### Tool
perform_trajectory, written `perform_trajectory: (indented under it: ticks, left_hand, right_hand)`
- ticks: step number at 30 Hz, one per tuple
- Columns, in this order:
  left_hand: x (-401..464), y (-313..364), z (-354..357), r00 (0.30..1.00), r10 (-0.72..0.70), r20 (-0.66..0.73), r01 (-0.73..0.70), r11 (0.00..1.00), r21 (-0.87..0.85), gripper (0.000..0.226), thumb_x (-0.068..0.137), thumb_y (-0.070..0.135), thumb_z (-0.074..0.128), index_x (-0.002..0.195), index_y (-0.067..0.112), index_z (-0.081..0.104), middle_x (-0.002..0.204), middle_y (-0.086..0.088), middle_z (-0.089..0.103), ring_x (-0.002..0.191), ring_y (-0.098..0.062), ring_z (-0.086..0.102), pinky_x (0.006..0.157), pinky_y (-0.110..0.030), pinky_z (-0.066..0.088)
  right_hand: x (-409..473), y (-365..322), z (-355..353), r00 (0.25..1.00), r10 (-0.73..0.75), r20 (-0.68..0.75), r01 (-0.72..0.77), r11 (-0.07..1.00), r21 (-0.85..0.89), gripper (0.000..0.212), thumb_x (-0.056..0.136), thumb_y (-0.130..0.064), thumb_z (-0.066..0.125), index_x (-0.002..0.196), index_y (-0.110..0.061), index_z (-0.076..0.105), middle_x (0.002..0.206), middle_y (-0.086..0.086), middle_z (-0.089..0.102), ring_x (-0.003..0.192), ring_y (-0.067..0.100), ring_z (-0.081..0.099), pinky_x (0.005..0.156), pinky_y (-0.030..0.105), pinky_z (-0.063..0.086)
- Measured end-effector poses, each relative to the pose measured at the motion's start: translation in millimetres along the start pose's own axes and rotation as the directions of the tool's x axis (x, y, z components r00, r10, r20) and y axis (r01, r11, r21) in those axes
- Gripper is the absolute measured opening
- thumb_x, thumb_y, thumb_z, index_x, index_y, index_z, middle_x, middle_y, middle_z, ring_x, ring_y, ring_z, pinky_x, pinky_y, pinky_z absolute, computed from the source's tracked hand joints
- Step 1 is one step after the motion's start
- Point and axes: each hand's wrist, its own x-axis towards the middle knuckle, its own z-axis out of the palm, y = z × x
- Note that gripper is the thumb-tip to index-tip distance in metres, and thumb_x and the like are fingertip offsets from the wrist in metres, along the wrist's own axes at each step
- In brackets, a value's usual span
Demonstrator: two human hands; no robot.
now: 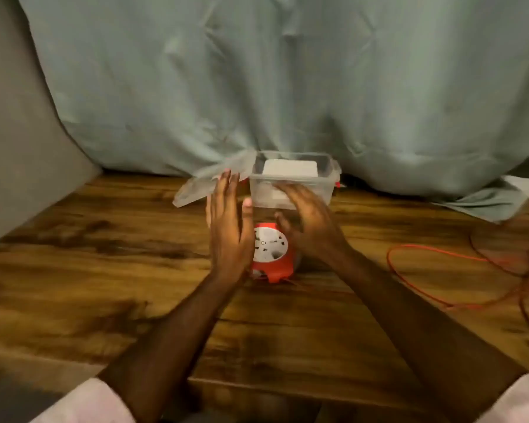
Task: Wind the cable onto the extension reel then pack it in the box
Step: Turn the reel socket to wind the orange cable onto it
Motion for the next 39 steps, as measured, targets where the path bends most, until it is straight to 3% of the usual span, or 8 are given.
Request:
perform_trajectory:
  ticks: [3, 6, 11, 17, 25, 31, 35, 39]
  left_hand:
    - [-14.1, -29.8, 13.7, 0.983, -0.178, 0.040, 0.178, 0.984, 0.015, 0.032, 0.106, 0.043, 0.045, 0.116, 0.023, 0.067, 0.165, 0.004, 0.025, 0.147, -0.009, 0.031, 0.118, -0.047, 0.036]
    - [-5.6, -48.2, 28.3, 0.936, -0.328, 0.131, 0.342, 0.934, -0.104, 0.023, 0.101, 0.040, 0.058, 0.094, 0.021, 0.068, 0.144, -0.001, 0.044, 0.111, 0.017, 0.050, 0.102, -0.040, 0.051]
    - [14.6, -61.4, 56.3, 0.800, -0.489, 0.348, 0.555, 0.823, -0.119, 0.036, 0.087, 0.051, 0.056, 0.093, 0.021, 0.075, 0.092, -0.002, 0.076, 0.088, -0.023, 0.073, 0.083, -0.055, 0.057]
    - [21.3, -64.9, 66.7, 0.790, -0.507, 0.346, 0.553, 0.832, -0.042, 0.040, 0.087, 0.046, 0.049, 0.095, 0.018, 0.076, 0.088, 0.001, 0.076, 0.088, -0.024, 0.071, 0.084, -0.051, 0.057]
    - [21.5, -55.1, 63.3, 0.748, -0.572, 0.337, 0.600, 0.799, 0.024, 0.051, 0.087, 0.068, 0.042, 0.090, 0.029, 0.074, 0.094, 0.003, 0.075, 0.091, -0.022, 0.069, 0.088, -0.048, 0.055]
    - [24.9, -37.3, 70.5, 0.758, -0.584, 0.291, 0.597, 0.800, 0.049, 0.048, 0.102, 0.056, 0.038, 0.109, 0.024, 0.073, 0.115, -0.004, 0.073, 0.107, -0.026, 0.064, 0.099, -0.043, 0.047]
    - [21.8, -41.0, 69.0, 0.778, -0.570, 0.264, 0.574, 0.816, 0.070, 0.045, 0.105, 0.050, 0.036, 0.093, 0.023, 0.071, 0.097, 0.000, 0.071, 0.094, -0.022, 0.063, 0.089, -0.039, 0.047]
    - [21.6, -48.7, 71.8, 0.804, -0.523, 0.284, 0.529, 0.846, 0.060, 0.040, 0.106, 0.043, 0.038, 0.088, 0.024, 0.068, 0.085, 0.007, 0.065, 0.089, -0.017, 0.064, 0.085, -0.038, 0.050]
  right_hand:
    - [-4.3, 18.3, 22.6, 0.984, -0.058, 0.166, 0.051, 0.998, 0.048, 0.040, 0.086, -0.027, 0.064, 0.126, -0.024, 0.068, 0.120, -0.002, 0.069, 0.109, 0.017, 0.061, 0.092, 0.044, 0.052]
    - [-2.5, 36.0, 30.1, 0.956, -0.052, 0.290, 0.040, 0.998, 0.046, 0.037, 0.079, -0.032, 0.062, 0.113, -0.026, 0.074, 0.114, -0.006, 0.069, 0.101, 0.014, 0.060, 0.083, 0.039, 0.054]
    - [18.5, 64.4, 2.8, 0.883, 0.019, 0.469, 0.004, 0.999, -0.049, 0.040, 0.079, -0.043, 0.077, 0.118, -0.037, 0.070, 0.107, -0.009, 0.056, 0.096, 0.009, 0.057, 0.077, 0.027, 0.053]
    - [10.4, 74.4, -0.9, 0.892, 0.055, 0.449, -0.087, 0.995, 0.051, 0.044, 0.068, -0.059, 0.082, 0.103, -0.036, 0.071, 0.097, -0.018, 0.062, 0.087, 0.001, 0.062, 0.070, 0.021, 0.052]
    - [16.5, 54.1, -3.1, 0.897, 0.154, 0.415, -0.094, 0.982, -0.162, 0.045, 0.059, -0.068, 0.080, 0.086, -0.033, 0.068, 0.090, -0.018, 0.067, 0.080, 0.004, 0.062, 0.066, 0.029, 0.055]
    - [32.4, 51.3, -6.4, 0.889, 0.212, 0.405, -0.081, 0.945, -0.318, 0.050, 0.056, -0.073, 0.076, 0.066, -0.026, 0.060, 0.072, -0.011, 0.064, 0.067, 0.008, 0.061, 0.054, 0.029, 0.048]
    - [32.2, 40.2, 3.7, 0.898, 0.142, 0.416, 0.025, 0.929, -0.370, 0.051, 0.068, -0.071, 0.071, 0.059, -0.028, 0.046, 0.063, -0.011, 0.050, 0.066, 0.010, 0.055, 0.052, 0.025, 0.029]
    - [24.8, 34.7, 21.5, 0.916, 0.079, 0.392, 0.093, 0.911, -0.401, 0.048, 0.084, -0.067, 0.058, 0.058, -0.030, 0.042, 0.061, -0.011, 0.044, 0.059, 0.007, 0.047, 0.056, 0.026, 0.029]
